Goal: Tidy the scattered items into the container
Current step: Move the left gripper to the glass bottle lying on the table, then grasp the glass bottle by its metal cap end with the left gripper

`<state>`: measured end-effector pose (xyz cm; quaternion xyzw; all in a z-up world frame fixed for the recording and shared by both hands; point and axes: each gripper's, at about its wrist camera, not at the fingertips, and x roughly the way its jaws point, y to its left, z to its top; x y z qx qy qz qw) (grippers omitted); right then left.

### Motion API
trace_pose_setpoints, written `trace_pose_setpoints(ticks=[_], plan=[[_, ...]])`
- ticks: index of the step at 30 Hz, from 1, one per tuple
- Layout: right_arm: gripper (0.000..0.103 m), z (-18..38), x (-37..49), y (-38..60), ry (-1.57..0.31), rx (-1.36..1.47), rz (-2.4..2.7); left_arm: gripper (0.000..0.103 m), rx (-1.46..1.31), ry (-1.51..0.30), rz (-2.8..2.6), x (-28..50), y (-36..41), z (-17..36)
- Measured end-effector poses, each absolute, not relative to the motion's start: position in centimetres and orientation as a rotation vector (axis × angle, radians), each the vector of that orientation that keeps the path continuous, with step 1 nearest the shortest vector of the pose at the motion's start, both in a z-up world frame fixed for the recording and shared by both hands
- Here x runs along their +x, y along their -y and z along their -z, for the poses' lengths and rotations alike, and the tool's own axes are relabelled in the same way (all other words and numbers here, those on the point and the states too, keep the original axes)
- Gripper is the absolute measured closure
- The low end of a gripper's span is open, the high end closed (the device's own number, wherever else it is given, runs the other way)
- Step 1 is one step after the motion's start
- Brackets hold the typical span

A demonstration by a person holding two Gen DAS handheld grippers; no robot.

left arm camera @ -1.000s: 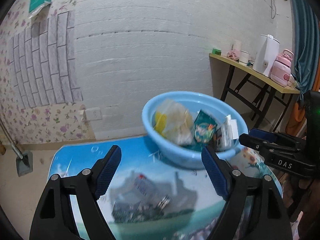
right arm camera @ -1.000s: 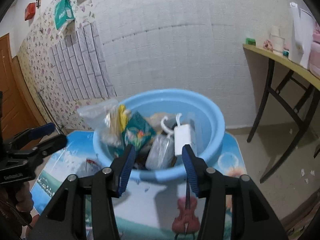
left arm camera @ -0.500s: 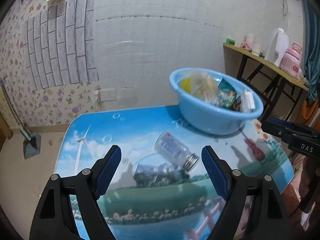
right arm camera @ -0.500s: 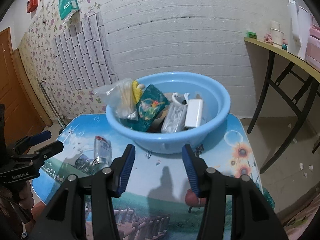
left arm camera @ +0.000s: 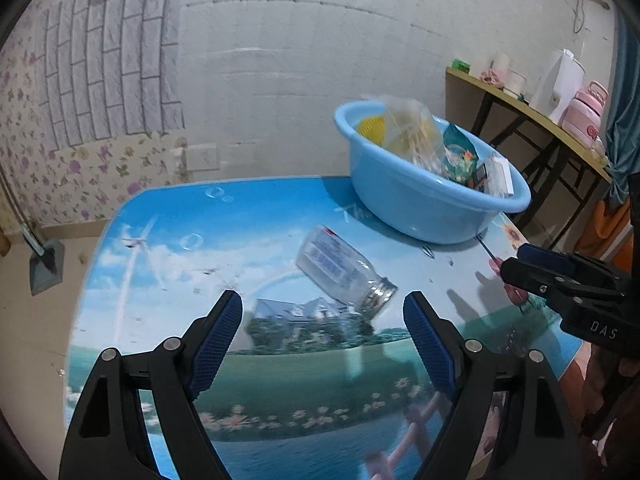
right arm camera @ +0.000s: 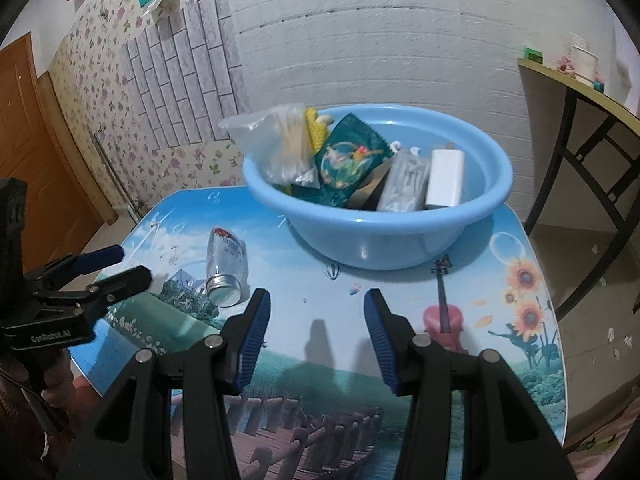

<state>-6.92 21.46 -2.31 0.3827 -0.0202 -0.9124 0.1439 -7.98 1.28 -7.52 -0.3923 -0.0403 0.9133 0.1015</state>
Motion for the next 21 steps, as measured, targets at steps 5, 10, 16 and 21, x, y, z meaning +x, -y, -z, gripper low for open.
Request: trace_pose_setpoints(ticks=[5, 10, 16, 21], plan=[[0.055, 3.0, -7.6, -21.5, 0.070, 1.127, 2.621, 0.020, -1.196, 0.091, -2.637, -9.6, -3.3, 8.9], [0.055, 4.0, -8.4, -21.3, 0.057, 1.150, 2.598, 0.020, -1.242, 0.071, -2.620, -11.5, -4.2, 10.0], [0.055, 4.5, -9.6, -21.4, 0.063, 1.163, 2.587, 0.020, -1.296, 0.096, -2.595, -13.8, -4.7, 10.6], [0.055, 4.9, -10.3, -21.5, 0.054, 1.175, 2.586, 0.020, -1.323, 0.013, -2.589, -14.8, -5.7, 11.3]])
